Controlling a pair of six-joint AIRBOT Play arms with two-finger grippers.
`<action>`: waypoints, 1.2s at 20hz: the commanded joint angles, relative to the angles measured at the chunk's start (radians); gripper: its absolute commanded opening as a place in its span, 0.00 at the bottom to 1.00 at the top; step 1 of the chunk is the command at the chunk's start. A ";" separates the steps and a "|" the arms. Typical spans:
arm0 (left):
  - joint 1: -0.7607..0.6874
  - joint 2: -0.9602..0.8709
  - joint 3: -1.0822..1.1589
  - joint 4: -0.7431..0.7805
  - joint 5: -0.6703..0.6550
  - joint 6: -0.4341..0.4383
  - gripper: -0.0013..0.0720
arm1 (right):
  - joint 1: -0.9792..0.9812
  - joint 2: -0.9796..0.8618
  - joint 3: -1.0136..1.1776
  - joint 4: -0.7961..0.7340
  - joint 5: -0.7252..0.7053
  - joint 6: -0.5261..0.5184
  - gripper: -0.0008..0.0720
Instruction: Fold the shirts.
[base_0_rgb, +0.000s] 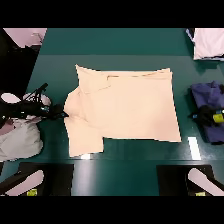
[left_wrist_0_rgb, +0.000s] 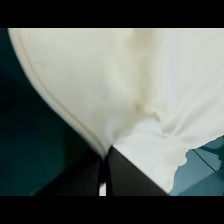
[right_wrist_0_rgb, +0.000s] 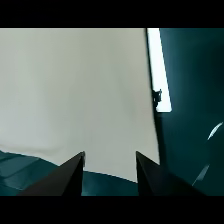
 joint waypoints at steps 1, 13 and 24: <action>0.001 0.000 0.023 -0.013 -0.024 0.004 0.06 | -0.182 -0.031 -0.164 0.008 -0.058 -0.048 0.54; 0.001 0.000 0.023 -0.013 -0.020 0.004 0.06 | -0.051 -0.102 -0.325 -0.034 -0.092 -0.098 0.47; 0.001 0.240 0.352 -0.021 0.058 -0.050 0.05 | 0.140 0.180 0.061 0.059 -0.189 -0.003 0.03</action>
